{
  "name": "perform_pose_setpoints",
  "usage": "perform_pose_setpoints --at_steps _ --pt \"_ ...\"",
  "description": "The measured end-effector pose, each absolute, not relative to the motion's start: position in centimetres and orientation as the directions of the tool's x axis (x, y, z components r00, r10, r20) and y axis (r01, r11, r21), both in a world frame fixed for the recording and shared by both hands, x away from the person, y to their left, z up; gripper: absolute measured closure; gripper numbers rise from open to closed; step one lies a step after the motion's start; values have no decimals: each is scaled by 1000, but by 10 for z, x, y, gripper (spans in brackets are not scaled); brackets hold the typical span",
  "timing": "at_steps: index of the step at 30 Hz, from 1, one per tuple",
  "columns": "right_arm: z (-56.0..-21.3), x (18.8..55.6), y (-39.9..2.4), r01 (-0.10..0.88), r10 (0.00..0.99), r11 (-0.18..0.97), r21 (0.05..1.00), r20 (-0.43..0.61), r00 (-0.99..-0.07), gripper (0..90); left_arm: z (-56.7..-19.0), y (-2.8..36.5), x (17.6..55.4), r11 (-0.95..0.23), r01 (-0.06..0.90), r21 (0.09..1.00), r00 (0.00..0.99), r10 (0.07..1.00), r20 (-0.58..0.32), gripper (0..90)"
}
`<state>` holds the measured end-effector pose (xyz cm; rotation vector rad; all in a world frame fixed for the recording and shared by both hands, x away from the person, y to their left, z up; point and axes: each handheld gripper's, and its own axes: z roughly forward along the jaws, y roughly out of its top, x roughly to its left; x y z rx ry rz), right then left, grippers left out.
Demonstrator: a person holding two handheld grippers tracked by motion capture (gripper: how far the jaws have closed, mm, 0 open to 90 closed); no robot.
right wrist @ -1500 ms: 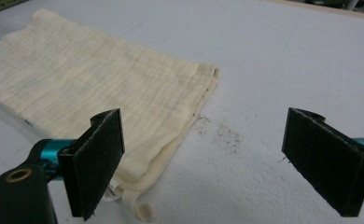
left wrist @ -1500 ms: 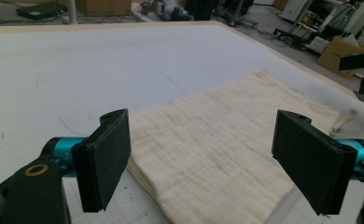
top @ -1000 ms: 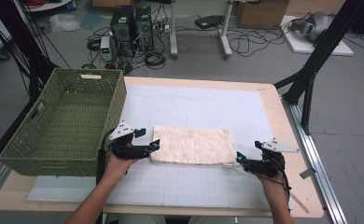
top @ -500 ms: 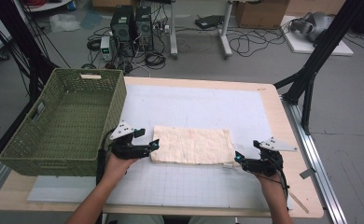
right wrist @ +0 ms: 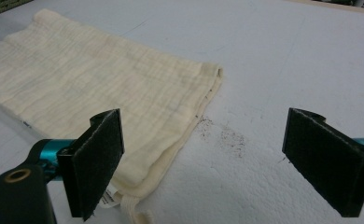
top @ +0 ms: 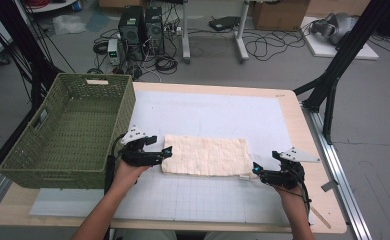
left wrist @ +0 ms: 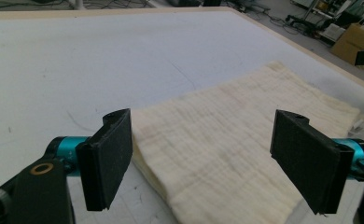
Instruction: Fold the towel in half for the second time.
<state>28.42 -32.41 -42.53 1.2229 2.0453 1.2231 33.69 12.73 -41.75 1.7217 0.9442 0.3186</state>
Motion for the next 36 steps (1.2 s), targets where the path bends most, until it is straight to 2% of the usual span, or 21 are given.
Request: perform_pose_setpoints --at_steps 4,7,19,24,26,30,36 --pt "-426 285 -325 460 867 200 865 63 -494 120 -412 121 350 -98 436 895 635 738 -228 224" --pt "-426 286 -326 462 867 203 864 61 -495 120 -408 117 361 -115 422 899 595 784 -178 238" --pt "-429 287 -325 476 865 199 857 75 -497 120 -424 109 396 -166 497 852 561 810 -170 347" --pt "-429 287 -326 478 865 198 856 77 -495 120 -436 105 404 -232 520 822 565 815 -127 433" --pt "-430 288 -325 483 865 200 853 78 -496 120 -441 105 406 -229 534 814 558 818 -136 468" --pt "-431 288 -324 483 863 205 852 76 -500 120 -448 103 408 -293 552 781 588 800 -116 543" --pt "-432 289 -324 488 863 210 847 74 -500 120 -449 102 407 -325 531 783 601 795 -78 707"
